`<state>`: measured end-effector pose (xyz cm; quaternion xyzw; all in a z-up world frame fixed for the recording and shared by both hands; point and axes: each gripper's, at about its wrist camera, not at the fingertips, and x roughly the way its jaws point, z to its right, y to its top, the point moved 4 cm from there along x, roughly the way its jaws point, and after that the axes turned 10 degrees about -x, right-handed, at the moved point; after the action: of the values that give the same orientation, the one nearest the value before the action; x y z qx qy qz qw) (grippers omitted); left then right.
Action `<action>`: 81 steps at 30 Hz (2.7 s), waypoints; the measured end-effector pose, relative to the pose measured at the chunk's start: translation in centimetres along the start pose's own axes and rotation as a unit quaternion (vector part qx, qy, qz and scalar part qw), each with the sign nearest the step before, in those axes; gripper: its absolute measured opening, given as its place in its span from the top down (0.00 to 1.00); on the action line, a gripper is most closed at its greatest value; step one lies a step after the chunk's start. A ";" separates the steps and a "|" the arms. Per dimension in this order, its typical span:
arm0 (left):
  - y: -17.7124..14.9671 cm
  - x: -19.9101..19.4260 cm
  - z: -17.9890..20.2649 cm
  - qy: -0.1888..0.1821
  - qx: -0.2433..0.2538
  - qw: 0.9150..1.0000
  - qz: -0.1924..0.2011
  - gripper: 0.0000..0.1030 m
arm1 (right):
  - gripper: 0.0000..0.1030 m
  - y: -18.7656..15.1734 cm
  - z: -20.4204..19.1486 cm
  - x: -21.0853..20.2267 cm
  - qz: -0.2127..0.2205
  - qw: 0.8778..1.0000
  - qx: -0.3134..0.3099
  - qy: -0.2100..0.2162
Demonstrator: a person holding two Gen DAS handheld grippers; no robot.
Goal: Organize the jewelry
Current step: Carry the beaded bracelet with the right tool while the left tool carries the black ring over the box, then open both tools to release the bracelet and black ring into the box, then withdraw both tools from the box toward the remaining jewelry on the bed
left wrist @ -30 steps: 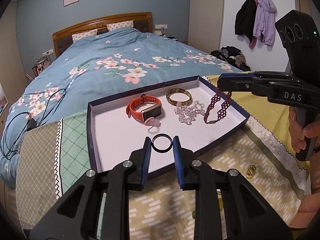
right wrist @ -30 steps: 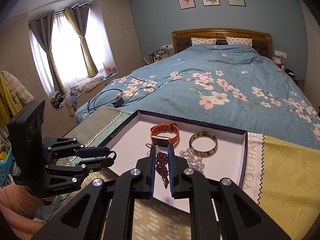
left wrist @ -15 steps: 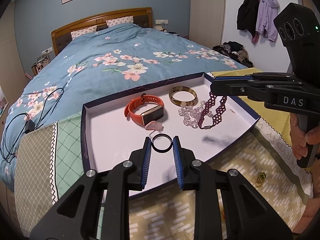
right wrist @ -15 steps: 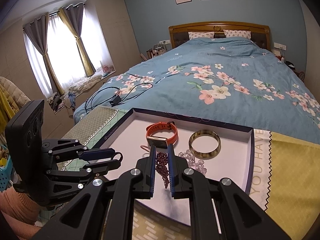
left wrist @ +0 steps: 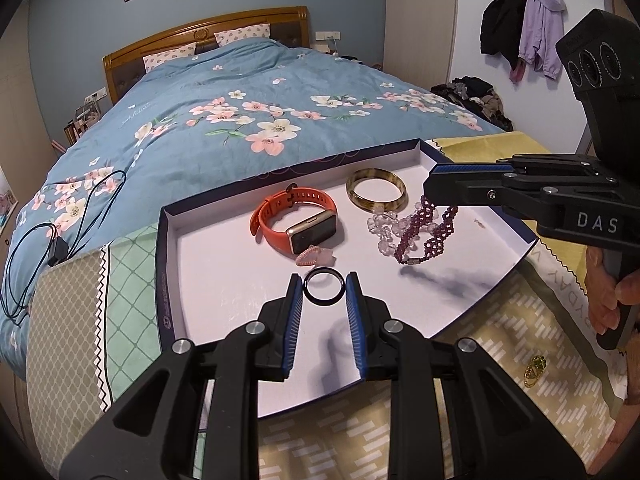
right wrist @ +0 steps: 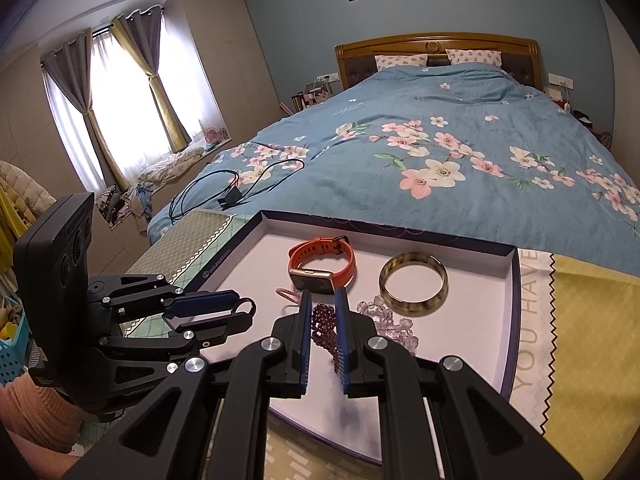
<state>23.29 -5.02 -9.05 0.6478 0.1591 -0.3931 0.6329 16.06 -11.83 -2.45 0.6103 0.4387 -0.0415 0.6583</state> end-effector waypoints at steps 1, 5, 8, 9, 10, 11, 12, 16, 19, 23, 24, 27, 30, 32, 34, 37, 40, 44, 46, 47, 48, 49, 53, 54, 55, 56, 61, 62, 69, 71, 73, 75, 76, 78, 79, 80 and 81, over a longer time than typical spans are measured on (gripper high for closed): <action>0.0 0.0 0.0 -0.001 0.000 1.000 -0.001 0.78 | 0.90 0.0 0.0 0.1 -0.001 1.000 0.001 0.001; 0.1 0.4 0.1 0.000 0.000 1.000 -0.003 0.78 | 0.90 0.0 0.2 0.4 -0.003 1.000 0.004 0.004; 0.2 0.6 0.0 -0.001 -0.001 1.000 -0.006 0.78 | 0.90 -0.1 0.3 0.7 -0.004 1.000 0.007 0.004; 0.2 0.7 0.0 -0.001 -0.001 1.000 -0.007 0.78 | 0.90 -0.1 0.4 0.8 -0.004 1.000 0.008 0.003; 0.2 0.8 0.0 -0.002 -0.001 1.000 -0.008 0.78 | 0.90 -0.1 0.4 0.9 -0.005 1.000 0.009 0.004; 0.3 0.9 0.0 -0.002 -0.001 1.000 -0.008 0.78 | 0.90 -0.2 0.5 1.0 -0.006 1.000 0.010 0.003; 0.3 1.0 0.0 -0.002 0.000 1.000 -0.009 0.78 | 0.90 -0.2 0.6 1.1 -0.006 1.000 0.011 0.002; 0.3 1.5 0.1 -0.003 0.002 1.000 -0.014 0.78 | 0.90 -0.4 1.1 1.2 -0.007 1.000 0.018 -0.002; 0.3 1.8 0.2 -0.003 0.002 1.000 -0.017 0.78 | 0.90 -0.5 1.5 1.4 -0.008 1.000 0.024 -0.006; 0.4 2.5 0.0 -0.008 -0.005 1.000 -0.027 0.78 | 0.90 -0.6 1.9 1.5 -0.009 0.999 0.031 -0.011; 0.4 2.7 0.0 -0.007 -0.005 1.000 -0.029 0.78 | 0.90 -0.7 2.0 1.5 -0.009 0.999 0.032 -0.013; 0.4 3.1 -0.1 -0.008 -0.009 0.999 -0.035 0.78 | 0.90 -0.9 2.5 1.7 -0.012 0.999 0.038 -0.017; 0.4 3.5 -0.2 -0.006 -0.010 0.999 -0.037 0.78 | 0.90 -1.1 2.9 1.9 -0.015 0.999 0.044 -0.021; 0.5 3.8 -0.1 -0.005 -0.009 0.999 -0.039 0.78 | 0.90 -1.2 3.0 1.9 -0.016 0.999 0.046 -0.023; 0.5 4.1 0.0 -0.003 -0.009 0.999 -0.043 0.78 | 0.90 -1.3 3.1 2.0 -0.018 0.998 0.046 -0.024; 0.5 4.6 0.0 -0.002 -0.009 0.999 -0.048 0.78 | 0.89 -1.4 3.3 2.2 -0.021 0.998 0.047 -0.026; 0.4 5.1 -0.1 -0.004 -0.015 0.998 -0.055 0.78 | 0.89 -1.5 3.2 2.4 -0.024 0.998 0.044 -0.028; 0.6 5.4 -0.4 -0.008 -0.021 0.998 -0.057 0.78 | 0.89 -1.6 3.4 2.7 -0.028 0.998 0.044 -0.029; 0.6 5.5 -0.5 -0.010 -0.023 0.998 -0.057 0.78 | 0.89 -1.7 3.4 2.7 -0.029 0.998 0.044 -0.032; 0.7 5.5 -0.5 -0.012 -0.025 0.998 -0.056 0.78 | 0.89 -1.7 3.4 2.7 -0.029 0.998 0.045 -0.032; 0.6 5.5 -0.5 -0.012 -0.026 0.998 -0.056 0.78 | 0.89 -1.7 3.5 2.7 -0.029 0.998 0.045 -0.033; 0.6 5.5 -0.6 -0.012 -0.028 0.998 -0.056 0.78 | 0.89 -1.7 3.5 2.6 -0.029 0.998 0.045 -0.034; 0.7 4.8 -0.8 -0.013 -0.033 0.998 -0.048 0.68 | 0.84 -1.8 3.5 2.2 -0.025 0.998 0.044 -0.038; 0.8 4.5 -0.9 -0.013 -0.036 0.998 -0.043 0.64 | 0.82 -1.8 3.5 2.1 -0.025 0.998 0.043 -0.039; 1.0 4.2 -1.0 -0.014 -0.038 0.998 -0.038 0.64 | 0.81 -1.8 3.5 2.0 -0.024 0.998 0.043 -0.041; 1.1 3.8 -1.1 -0.015 -0.040 0.999 -0.033 0.64 | 0.76 -1.8 3.5 1.9 -0.023 0.998 0.043 -0.042; 1.5 1.5 -1.5 -0.011 -0.046 0.999 -0.007 0.63 | 0.71 -1.7 3.2 1.2 -0.017 0.998 0.040 -0.046; 1.4 1.0 -1.6 -0.010 -0.047 0.999 -0.002 0.61 | 0.67 -1.6 3.2 1.0 -0.015 0.998 0.040 -0.046; 0.2 -3.5 -1.5 -0.002 -0.039 0.999 0.036 0.50 | 0.46 -1.7 1.3 -1.8 0.001 0.999 0.018 -0.040; -0.5 -4.8 -1.6 -0.003 -0.039 0.998 0.045 0.49 | 0.39 -2.1 0.6 -2.8 0.001 0.999 0.006 -0.044; -1.4 -5.7 -1.5 -0.007 -0.038 0.998 0.049 0.48 | 0.34 -2.6 0.1 -3.5 0.000 0.999 -0.003 -0.044; -2.3 -6.5 -1.2 -0.010 -0.033 0.998 0.052 0.47 | 0.28 -3.6 -0.2 -4.4 -0.003 0.999 -0.004 -0.043; -2.8 -6.8 -1.1 -0.010 -0.030 0.998 0.052 0.47 | 0.28 -3.9 -0.3 -4.6 -0.004 0.999 -0.004 -0.043; -3.8 -7.4 -0.7 -0.015 -0.022 0.998 0.051 0.47 | 0.28 -4.8 -0.6 -5.2 -0.009 0.999 -0.006 -0.045; -4.4 -7.6 -0.4 -0.017 -0.017 0.998 0.050 0.47 | 0.28 -5.5 -0.7 -5.5 -0.014 0.999 -0.007 -0.048; -4.9 -7.9 -0.1 -0.018 -0.011 0.999 0.049 0.47 | 0.28 -5.9 -0.8 -5.7 -0.017 0.999 -0.007 -0.049; -5.4 -8.0 0.2 -0.019 -0.006 0.999 0.048 0.47 | 0.28 -6.5 -0.9 -5.9 -0.021 0.999 -0.009 -0.049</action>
<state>14.30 -2.07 -7.08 0.6430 0.1180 -0.3740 0.6578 8.18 -15.54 -3.59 0.5922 0.4191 -0.0809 0.6834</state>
